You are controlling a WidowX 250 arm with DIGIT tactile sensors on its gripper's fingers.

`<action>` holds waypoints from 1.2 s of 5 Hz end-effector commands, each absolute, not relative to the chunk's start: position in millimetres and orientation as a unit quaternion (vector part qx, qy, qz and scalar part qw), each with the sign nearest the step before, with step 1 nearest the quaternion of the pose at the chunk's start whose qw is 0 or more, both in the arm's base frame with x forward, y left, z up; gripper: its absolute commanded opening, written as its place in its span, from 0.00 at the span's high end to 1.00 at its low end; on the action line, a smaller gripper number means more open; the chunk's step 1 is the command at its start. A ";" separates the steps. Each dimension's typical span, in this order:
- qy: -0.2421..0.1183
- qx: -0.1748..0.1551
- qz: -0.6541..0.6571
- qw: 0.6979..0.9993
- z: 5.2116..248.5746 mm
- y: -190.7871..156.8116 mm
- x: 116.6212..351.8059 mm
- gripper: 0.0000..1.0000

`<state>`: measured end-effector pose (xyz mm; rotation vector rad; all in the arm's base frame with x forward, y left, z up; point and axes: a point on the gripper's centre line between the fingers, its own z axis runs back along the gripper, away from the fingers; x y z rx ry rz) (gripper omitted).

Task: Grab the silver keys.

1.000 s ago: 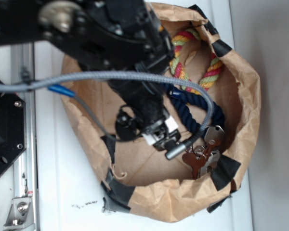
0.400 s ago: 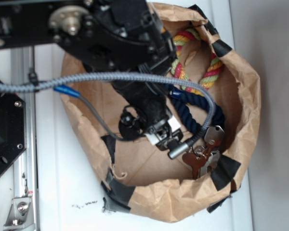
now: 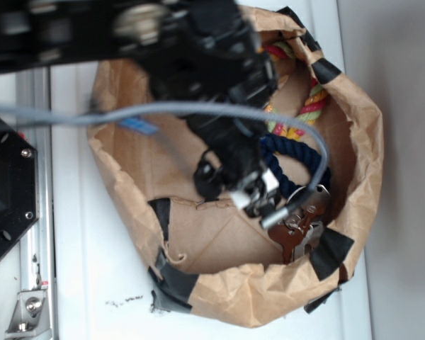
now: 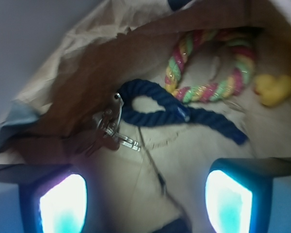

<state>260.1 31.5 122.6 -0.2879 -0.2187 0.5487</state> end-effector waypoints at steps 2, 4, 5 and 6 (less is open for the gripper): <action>-0.195 -0.135 0.205 0.950 79.7 53.0 266.5 0.00; -0.203 -0.126 0.214 0.947 71.1 31.5 286.2 0.00; -0.194 -0.142 0.199 0.950 62.8 14.0 288.5 0.00; -0.195 -0.152 0.191 0.950 58.6 2.1 295.4 0.00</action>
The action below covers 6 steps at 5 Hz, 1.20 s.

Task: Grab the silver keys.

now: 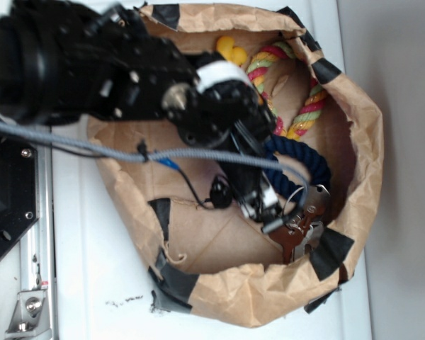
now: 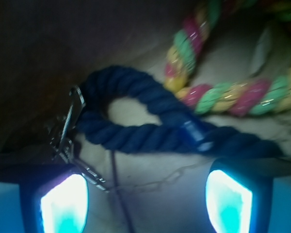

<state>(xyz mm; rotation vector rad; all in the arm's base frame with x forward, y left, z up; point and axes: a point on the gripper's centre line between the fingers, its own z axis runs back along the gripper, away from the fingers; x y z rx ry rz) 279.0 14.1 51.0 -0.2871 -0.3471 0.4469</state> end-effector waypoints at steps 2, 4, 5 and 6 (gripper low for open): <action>-0.199 -0.154 0.200 0.947 58.0 -4.5 309.4 0.00; -0.204 -0.156 0.208 0.944 60.2 -6.1 317.5 0.00; -0.206 -0.161 0.213 0.942 62.9 -5.1 319.9 0.00; -0.208 -0.164 0.210 0.941 61.5 -9.6 317.2 0.00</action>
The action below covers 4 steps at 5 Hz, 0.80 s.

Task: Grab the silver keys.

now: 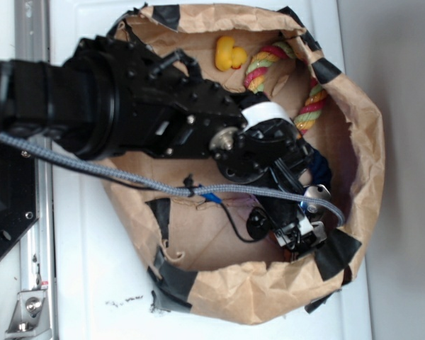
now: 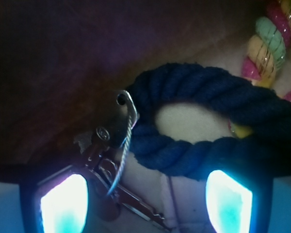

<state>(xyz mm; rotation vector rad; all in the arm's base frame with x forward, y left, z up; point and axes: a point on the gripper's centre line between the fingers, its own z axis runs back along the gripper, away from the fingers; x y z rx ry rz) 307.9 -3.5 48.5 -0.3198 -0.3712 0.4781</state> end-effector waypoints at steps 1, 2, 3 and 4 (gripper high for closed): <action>-0.214 -0.175 0.208 0.938 58.0 -15.7 319.0 0.00; -0.214 -0.169 0.217 0.937 48.9 -20.6 331.9 0.00; -0.203 -0.164 0.223 0.939 38.0 -24.1 336.3 0.02; -0.204 -0.157 0.230 0.939 30.5 -22.6 338.3 1.00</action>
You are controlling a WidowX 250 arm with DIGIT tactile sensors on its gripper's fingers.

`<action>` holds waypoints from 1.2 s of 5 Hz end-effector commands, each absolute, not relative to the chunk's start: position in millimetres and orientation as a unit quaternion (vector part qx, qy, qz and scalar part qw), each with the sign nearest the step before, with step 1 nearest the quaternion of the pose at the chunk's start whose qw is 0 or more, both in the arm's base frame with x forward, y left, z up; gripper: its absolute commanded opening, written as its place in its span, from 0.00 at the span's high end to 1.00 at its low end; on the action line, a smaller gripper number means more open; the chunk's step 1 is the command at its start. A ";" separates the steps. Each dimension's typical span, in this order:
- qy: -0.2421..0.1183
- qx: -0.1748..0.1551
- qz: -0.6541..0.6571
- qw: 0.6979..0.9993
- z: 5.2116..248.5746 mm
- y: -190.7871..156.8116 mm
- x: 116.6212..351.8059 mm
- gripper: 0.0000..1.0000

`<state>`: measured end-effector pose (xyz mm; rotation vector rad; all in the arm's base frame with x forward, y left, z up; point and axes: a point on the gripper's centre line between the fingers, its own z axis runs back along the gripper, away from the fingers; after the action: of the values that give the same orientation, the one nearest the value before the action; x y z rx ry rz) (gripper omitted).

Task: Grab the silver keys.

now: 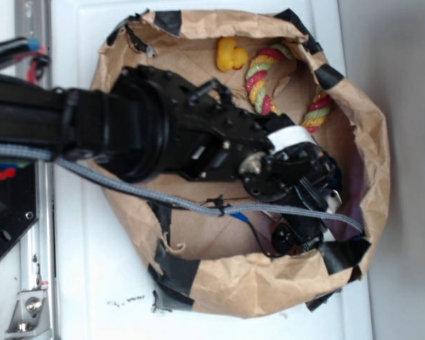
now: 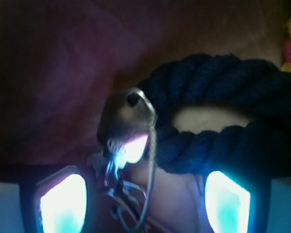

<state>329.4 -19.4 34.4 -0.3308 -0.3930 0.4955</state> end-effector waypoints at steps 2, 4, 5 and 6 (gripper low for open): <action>-0.204 -0.148 0.225 0.941 40.4 -14.0 335.9 1.00; -0.169 -0.132 0.262 0.941 108.7 31.2 298.1 1.00; -0.140 -0.204 0.252 0.935 152.2 49.9 251.8 1.00; -0.121 -0.204 0.259 0.936 180.5 49.9 243.4 1.00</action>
<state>236.1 41.4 161.1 -0.4197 -0.1720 0.5586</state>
